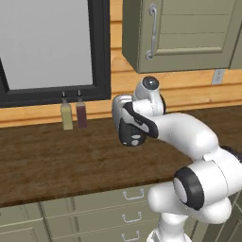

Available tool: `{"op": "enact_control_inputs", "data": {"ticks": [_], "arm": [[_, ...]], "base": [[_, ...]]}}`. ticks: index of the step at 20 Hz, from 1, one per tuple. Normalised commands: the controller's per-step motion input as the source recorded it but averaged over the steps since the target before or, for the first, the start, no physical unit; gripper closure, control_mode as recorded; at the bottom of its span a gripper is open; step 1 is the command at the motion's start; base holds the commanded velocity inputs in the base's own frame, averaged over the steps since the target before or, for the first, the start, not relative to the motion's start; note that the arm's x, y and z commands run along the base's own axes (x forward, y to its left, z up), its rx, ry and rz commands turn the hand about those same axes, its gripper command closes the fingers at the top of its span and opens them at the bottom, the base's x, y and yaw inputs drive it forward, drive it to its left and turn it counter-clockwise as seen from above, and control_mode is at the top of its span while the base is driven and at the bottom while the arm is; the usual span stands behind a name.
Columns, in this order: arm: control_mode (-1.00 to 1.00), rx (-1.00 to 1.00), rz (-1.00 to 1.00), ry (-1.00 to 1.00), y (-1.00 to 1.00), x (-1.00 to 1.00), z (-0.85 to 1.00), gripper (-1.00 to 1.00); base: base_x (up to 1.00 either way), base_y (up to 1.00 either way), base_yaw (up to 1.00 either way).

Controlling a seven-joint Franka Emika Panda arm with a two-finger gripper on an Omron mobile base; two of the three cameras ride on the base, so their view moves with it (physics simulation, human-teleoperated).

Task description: Start the toaster. Once the lever pops up, take the bread to the plate on the dining counter.

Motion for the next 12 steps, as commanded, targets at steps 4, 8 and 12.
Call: {"op": "enact_control_inputs", "data": {"ticks": [4,8,12], "arm": [[-1.0,0.0,0.0,0.0,0.04,0.6,0.0,-1.0],[-1.0,-0.03,0.0,0.0,0.06,0.25,-0.18,-1.0],[-1.0,-0.01,0.0,-0.02,0.0,0.01,-0.33,-1.0]], "base": [[0.0,0.0,0.0],[0.0,0.0,0.0],[0.0,0.0,0.0]]}}
